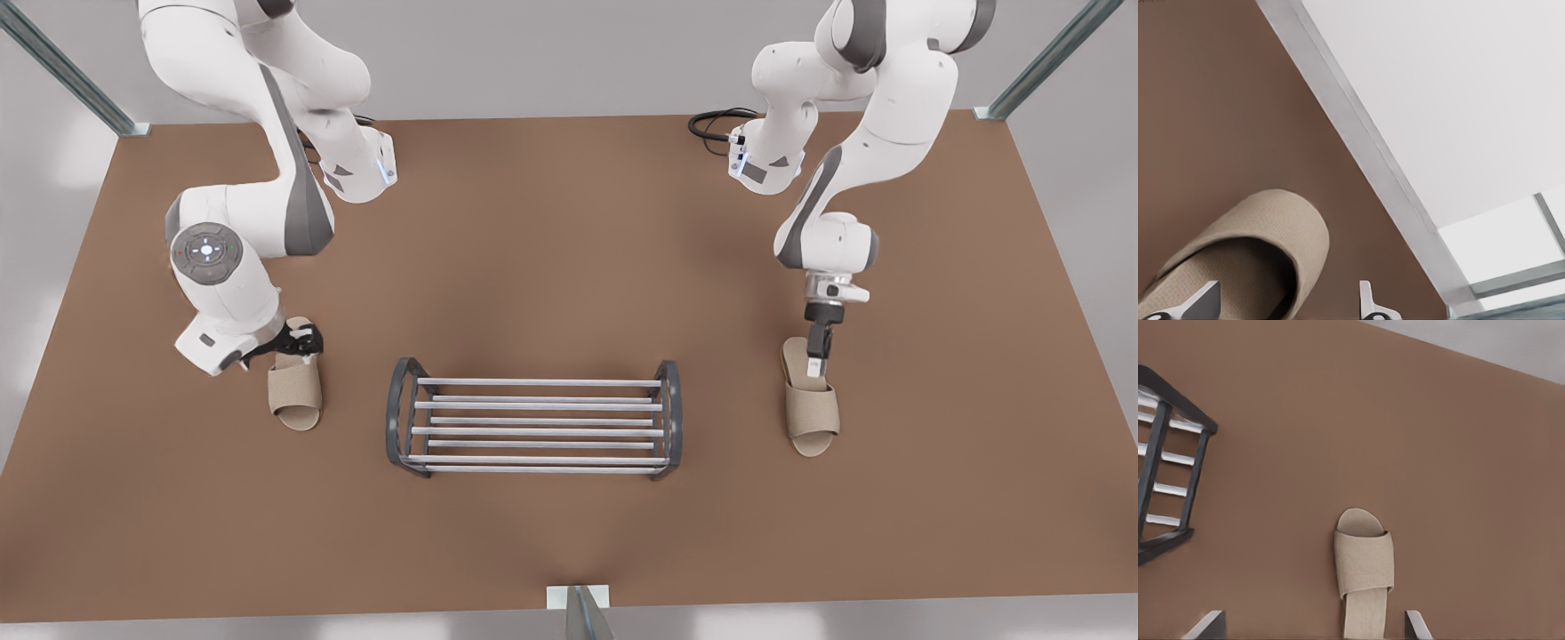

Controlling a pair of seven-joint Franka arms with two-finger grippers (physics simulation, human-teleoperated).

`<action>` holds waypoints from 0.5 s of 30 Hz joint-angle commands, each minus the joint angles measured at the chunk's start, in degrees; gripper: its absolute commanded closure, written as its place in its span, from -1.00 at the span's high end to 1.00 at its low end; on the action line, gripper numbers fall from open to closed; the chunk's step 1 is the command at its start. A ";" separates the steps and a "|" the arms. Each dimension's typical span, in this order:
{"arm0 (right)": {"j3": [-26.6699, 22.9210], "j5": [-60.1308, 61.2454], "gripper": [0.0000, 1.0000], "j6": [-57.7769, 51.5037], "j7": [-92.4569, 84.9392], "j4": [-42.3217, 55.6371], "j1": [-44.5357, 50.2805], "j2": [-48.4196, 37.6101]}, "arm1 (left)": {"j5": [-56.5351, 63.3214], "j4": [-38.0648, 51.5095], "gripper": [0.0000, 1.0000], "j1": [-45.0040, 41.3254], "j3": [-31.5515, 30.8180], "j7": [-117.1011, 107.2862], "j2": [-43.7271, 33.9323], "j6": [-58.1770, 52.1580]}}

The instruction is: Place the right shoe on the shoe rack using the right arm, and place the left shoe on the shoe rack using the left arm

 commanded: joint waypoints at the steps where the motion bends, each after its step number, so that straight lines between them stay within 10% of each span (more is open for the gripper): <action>1: -0.32 -10.22 1.00 21.04 -17.50 -5.95 -1.15 -2.76 | -7.41 0.85 1.00 0.03 0.00 7.75 0.24 0.58; 7: -0.68 -44.83 1.00 90.54 -42.29 -36.72 -27.67 -10.60 | -7.58 4.27 1.00 0.03 -1.31 3.09 2.69 2.08; 15: -1.03 -55.58 1.00 90.30 -42.82 -33.91 -29.19 -2.95 | -7.32 9.37 1.00 0.20 -1.58 -17.56 5.25 7.26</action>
